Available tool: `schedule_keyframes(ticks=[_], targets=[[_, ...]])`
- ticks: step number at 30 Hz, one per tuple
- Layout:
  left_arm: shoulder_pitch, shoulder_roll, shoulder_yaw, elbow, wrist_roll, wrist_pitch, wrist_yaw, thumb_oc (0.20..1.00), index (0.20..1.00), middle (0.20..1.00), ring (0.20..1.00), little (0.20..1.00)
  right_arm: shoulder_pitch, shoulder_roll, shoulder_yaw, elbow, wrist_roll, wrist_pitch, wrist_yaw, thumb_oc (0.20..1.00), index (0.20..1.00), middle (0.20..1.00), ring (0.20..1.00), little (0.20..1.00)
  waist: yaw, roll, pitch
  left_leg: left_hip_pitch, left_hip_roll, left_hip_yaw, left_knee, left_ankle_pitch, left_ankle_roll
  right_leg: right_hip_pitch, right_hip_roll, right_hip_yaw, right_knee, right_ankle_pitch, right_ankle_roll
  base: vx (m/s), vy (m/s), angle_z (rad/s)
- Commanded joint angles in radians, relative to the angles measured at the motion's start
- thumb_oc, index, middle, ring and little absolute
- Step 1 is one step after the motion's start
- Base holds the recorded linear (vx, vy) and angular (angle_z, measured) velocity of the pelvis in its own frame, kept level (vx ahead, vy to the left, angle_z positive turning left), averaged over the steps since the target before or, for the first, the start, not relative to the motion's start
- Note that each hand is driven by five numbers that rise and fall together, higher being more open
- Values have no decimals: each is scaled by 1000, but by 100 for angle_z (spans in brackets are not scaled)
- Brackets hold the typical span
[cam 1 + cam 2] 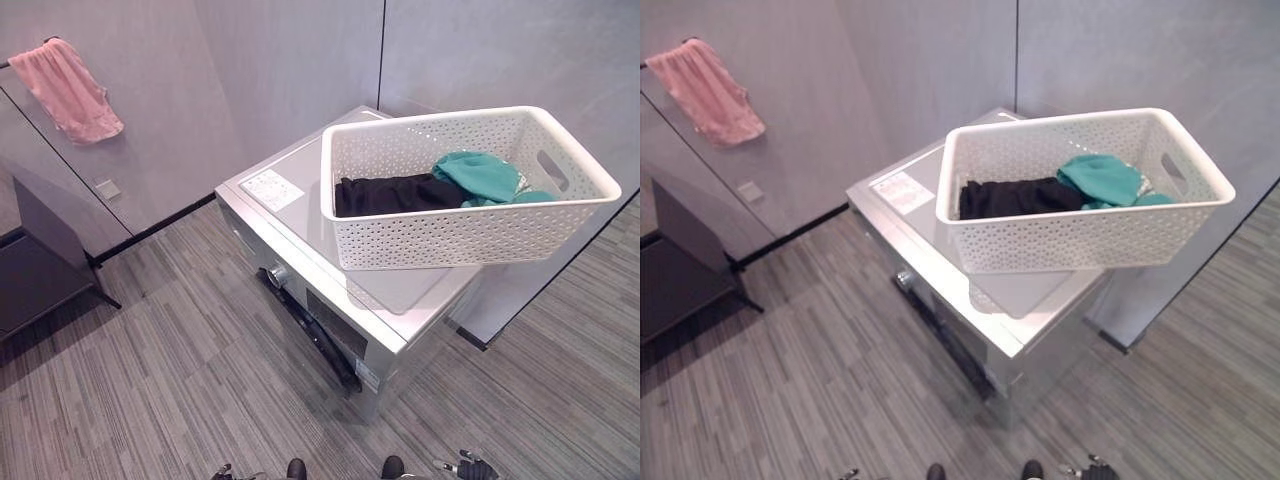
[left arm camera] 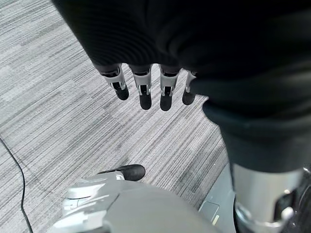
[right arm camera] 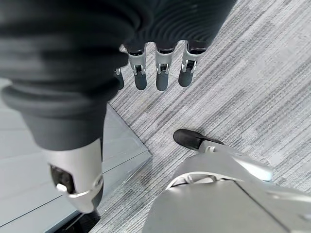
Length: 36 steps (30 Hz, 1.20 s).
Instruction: Grab the laundry basket,head to the washer,open it,put in the laundry and shut it.
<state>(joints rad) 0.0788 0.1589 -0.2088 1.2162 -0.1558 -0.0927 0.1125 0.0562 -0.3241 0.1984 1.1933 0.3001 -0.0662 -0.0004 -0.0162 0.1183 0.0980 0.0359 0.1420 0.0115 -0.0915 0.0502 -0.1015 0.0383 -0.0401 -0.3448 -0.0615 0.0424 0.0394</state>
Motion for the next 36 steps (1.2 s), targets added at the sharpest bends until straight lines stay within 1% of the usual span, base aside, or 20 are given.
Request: schedule_keyframes(ticks=[1,8,12,13,16,18,19,21,22,24,26,28,29,30,31,32,33,34,35,36], targets=[[-45,51,18,30,-5,-22,13,1000,1000,1000,1000,1000,-55,47,-2,44,-11,-15,-19,1000,1000,1000,1000,1000,0,-104,20,45,-48,1,4,-113,47,18,-113,142,-26,-42,49,13,-55,-1],[-44,59,22,9,-17,-23,16,1000,1000,1000,1000,1000,-56,47,0,67,-25,-15,-32,1000,1000,1000,1000,1000,5,-105,35,58,0,8,4,-87,25,26,-68,164,-26,-73,23,3,-73,-1],[-59,61,22,-30,-47,-28,23,1000,1000,1000,1000,1000,-83,43,27,93,-44,-11,-39,1000,1000,1000,1000,1000,21,-128,81,-43,7,-41,171,-123,18,13,-62,171,-26,-68,4,-125,-99,7],[-61,62,22,-41,-65,-33,25,1000,1000,1000,1000,1000,-100,40,41,93,-43,-12,-43,1000,1000,1000,1000,1000,37,-138,106,-84,3,-98,248,-147,10,5,-52,193,-26,-62,-4,-106,-56,12],[-55,50,17,-53,-68,-34,25,1000,1000,1000,1000,1000,-127,30,48,99,-53,-12,-53,1000,1000,1000,1000,1000,54,-143,109,-134,-11,-293,313,-174,7,-17,-48,226,-26,-55,7,-66,41,-1],[-46,48,26,-39,-67,-36,23,1000,1000,1000,1000,1000,-138,23,37,96,-53,-10,-52,1000,1000,1000,1000,1000,50,-136,102,-122,41,-293,301,-172,5,-14,-56,240,-26,-58,20,38,331,-30],[-45,44,32,-15,-64,-33,20,1000,1000,1000,1000,1000,-141,17,24,89,-48,-4,-51,1000,1000,1000,1000,1000,37,-123,94,-116,88,-245,288,-145,9,-16,-87,248,-26,-65,29,66,724,-47],[-52,35,15,17,-34,-30,14,1000,1000,1000,1000,1000,-147,6,-1,88,-47,11,-41,1000,1000,1000,1000,1000,32,-92,78,-86,65,-206,254,-171,7,-25,-165,242,-26,-41,64,65,710,-24],[-52,35,15,17,-34,-30,15,1000,1000,1000,1000,1000,-147,6,-2,88,-47,11,-41,1000,1000,1000,1000,1000,32,-92,78,-88,64,-207,256,-173,8,-26,-166,242,-26,-41,65,17,372,0],[-58,38,-6,16,-10,-35,14,1000,1000,1000,1000,1000,-143,5,-9,85,-63,21,-38,1000,1000,1000,1000,1000,31,-91,74,-82,-4,-198,248,-217,31,-49,-253,232,-26,14,94,1,492,4],[-64,53,-13,2,4,-34,11,1000,1000,1000,1000,1000,-159,14,-16,84,-66,29,-40,1000,1000,1000,1000,1000,39,-97,87,-68,-64,-164,238,-239,66,-72,-318,211,-26,77,98,-27,525,-3],[-71,70,-15,-6,10,-31,10,1000,1000,1000,1000,1000,-176,22,-14,90,-66,32,-43,1000,1000,1000,1000,1000,46,-91,104,-55,-86,-138,226,-238,92,-117,-339,191,38,80,87,-88,423,-44],[-76,87,-11,-24,9,-22,5,1000,1000,1000,1000,1000,-196,27,-4,86,-69,34,-46,1000,1000,1000,1000,1000,63,-73,119,-49,-94,-101,212,-226,113,-145,-327,107,124,34,62,-79,400,-80],[-74,91,-10,-23,10,-22,3,1000,1000,1000,1000,1000,-201,30,6,82,-70,30,-48,1000,1000,1000,1000,1000,69,-60,118,-35,-86,-87,200,-230,114,-134,-306,68,149,-4,60,-90,279,-95],[-75,90,-11,-23,10,-22,3,1000,1000,1000,1000,1000,-201,29,6,81,-70,30,-49,1000,1000,1000,1000,1000,67,-64,121,-41,-91,-86,199,-218,115,-138,-312,61,147,5,53,-36,127,-72],[-74,94,-10,-22,7,-21,0,1000,1000,1000,1000,1000,-206,29,14,71,-71,27,-51,1000,1000,1000,1000,1000,73,-57,121,-35,-91,-68,184,-208,118,-128,-283,11,176,-27,42,-24,107,-59],[-66,94,-11,-25,0,-18,-5,1000,1000,1000,1000,1000,-207,32,28,61,-71,24,-51,1000,1000,1000,1000,1000,78,-50,117,-16,-87,-57,164,-208,120,-122,-219,-10,220,-84,30,22,123,-35],[-63,92,-8,-20,0,-16,-8,1000,1000,1000,1000,1000,-210,34,35,62,-69,21,-51,1000,1000,1000,1000,1000,78,-51,110,-5,-92,-49,142,-200,121,-114,-176,-16,210,-104,31,41,62,-47],[-63,92,-8,-20,0,-16,-8,1000,1000,1000,1000,1000,-210,34,35,62,-69,21,-51,1000,1000,1000,1000,1000,78,-51,110,-5,-92,-49,142,-200,121,-114,-176,-16,210,-104,31,22,22,-64],[-54,90,-2,-9,-5,-13,-12,1000,1000,1000,1000,1000,-203,40,50,68,-63,14,-56,1000,1000,1000,1000,1000,88,-61,91,16,-98,-25,103,-184,117,-87,-106,-46,181,-133,15,39,-19,-58]])
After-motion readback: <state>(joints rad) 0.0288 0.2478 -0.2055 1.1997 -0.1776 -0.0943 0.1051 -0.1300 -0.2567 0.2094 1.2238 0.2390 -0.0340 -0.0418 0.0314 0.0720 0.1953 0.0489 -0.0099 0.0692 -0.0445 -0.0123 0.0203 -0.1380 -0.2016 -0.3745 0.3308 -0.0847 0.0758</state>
